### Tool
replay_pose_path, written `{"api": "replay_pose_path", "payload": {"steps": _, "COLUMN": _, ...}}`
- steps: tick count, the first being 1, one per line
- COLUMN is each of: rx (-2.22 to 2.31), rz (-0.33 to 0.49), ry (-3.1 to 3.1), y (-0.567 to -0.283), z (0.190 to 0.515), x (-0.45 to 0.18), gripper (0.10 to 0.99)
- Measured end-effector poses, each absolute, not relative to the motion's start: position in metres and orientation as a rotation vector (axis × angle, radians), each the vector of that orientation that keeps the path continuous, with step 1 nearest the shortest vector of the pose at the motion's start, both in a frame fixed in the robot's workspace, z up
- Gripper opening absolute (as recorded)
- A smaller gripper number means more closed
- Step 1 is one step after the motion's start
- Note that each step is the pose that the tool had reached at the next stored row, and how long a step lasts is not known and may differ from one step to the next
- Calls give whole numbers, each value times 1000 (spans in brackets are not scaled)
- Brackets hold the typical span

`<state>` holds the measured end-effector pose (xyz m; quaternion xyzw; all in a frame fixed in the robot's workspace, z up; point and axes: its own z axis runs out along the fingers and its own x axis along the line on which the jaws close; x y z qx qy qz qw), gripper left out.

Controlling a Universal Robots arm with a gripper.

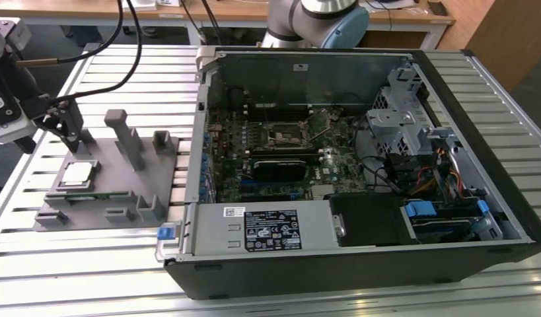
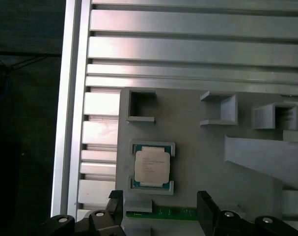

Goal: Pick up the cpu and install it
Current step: 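Pick up the cpu and move it towards the insertion slot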

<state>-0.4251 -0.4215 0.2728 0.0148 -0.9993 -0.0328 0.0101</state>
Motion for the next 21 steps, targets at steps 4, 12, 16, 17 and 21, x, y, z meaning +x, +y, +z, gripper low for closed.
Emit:
{"api": "replay_pose_path", "payload": {"steps": 4, "rx": 46, "rz": -102, "ry": -3119, "y": -422, "z": 272, "x": -425, "gripper": 706}}
{"api": "replay_pose_path", "payload": {"steps": 12, "rx": 45, "rz": -102, "ry": -3120, "y": -416, "z": 268, "x": -426, "gripper": 706}}
{"api": "replay_pose_path", "payload": {"steps": 16, "rx": 40, "rz": -100, "ry": -3122, "y": -417, "z": 263, "x": -429, "gripper": 706}}
{"api": "replay_pose_path", "payload": {"steps": 17, "rx": 32, "rz": -100, "ry": -3123, "y": -417, "z": 262, "x": -429, "gripper": 706}}
{"api": "replay_pose_path", "payload": {"steps": 21, "rx": 19, "rz": -100, "ry": -3124, "y": -417, "z": 257, "x": -429, "gripper": 706}}
